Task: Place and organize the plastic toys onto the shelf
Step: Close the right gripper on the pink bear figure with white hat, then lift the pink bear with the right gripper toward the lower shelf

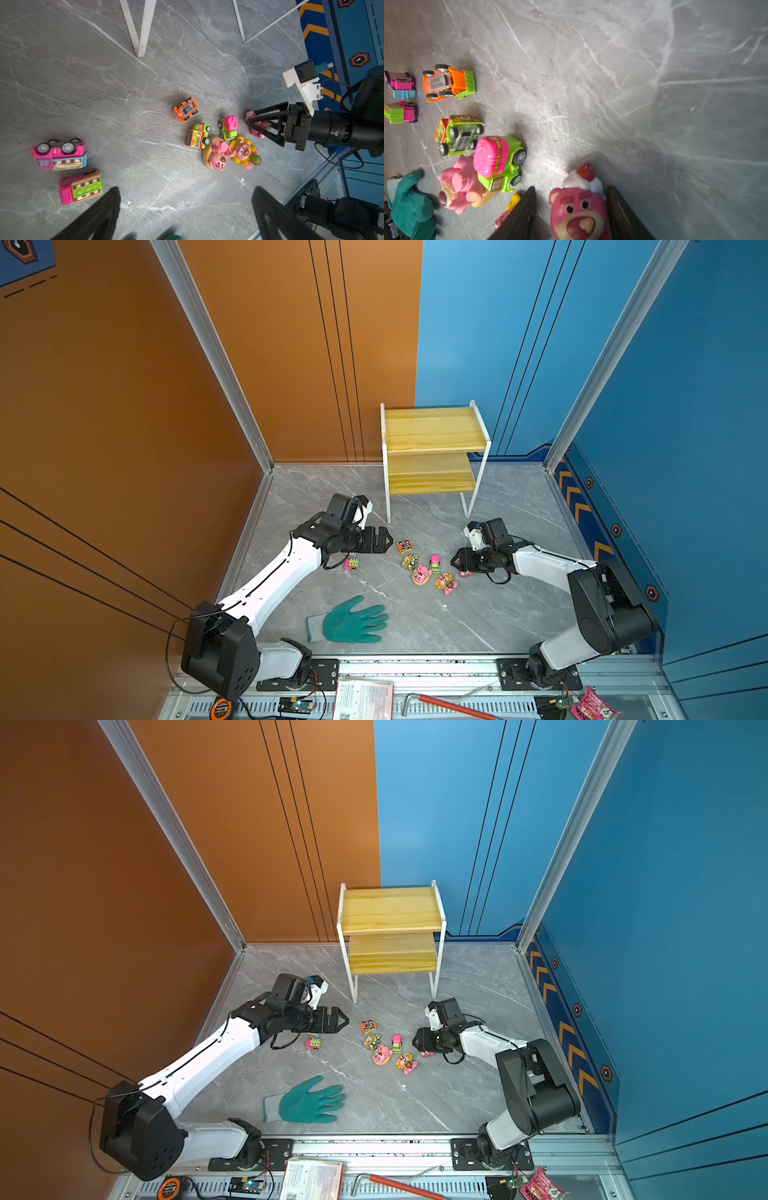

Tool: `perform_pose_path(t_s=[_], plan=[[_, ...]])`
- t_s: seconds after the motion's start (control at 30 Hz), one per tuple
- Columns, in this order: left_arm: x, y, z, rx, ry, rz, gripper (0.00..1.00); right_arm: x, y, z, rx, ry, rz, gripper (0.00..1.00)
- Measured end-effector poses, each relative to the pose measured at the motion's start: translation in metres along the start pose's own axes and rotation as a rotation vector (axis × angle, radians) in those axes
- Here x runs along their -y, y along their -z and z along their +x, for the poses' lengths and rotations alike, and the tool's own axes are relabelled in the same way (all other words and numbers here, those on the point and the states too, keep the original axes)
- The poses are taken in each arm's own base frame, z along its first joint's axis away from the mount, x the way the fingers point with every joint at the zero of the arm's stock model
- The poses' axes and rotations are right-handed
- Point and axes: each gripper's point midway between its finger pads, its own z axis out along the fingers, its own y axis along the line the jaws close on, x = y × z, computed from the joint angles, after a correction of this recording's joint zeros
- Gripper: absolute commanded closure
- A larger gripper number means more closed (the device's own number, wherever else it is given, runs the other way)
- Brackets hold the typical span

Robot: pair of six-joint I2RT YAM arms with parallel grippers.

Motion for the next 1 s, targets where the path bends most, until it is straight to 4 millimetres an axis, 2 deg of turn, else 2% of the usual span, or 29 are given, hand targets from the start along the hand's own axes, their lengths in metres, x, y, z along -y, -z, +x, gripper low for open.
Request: perform_pose_path(t_s=[0.37, 0.57, 0.7, 1.0], plan=[[0.002, 0.000, -0.001, 0.005, 0.009, 0.006, 0.00, 0.000, 0.003, 0.010, -0.023, 0.065, 0.064, 0.48], [0.003, 0.000, -0.002, 0.008, 0.008, 0.006, 0.00, -0.005, -0.001, 0.008, -0.039, 0.112, 0.099, 0.55], [0.003, 0.000, -0.002, 0.011, 0.007, 0.007, 0.00, -0.004, -0.002, 0.005, -0.032, 0.119, 0.114, 0.63], [0.003, 0.000, -0.003, 0.012, 0.006, 0.008, 0.00, -0.002, 0.000, -0.002, -0.013, 0.139, 0.174, 0.71]])
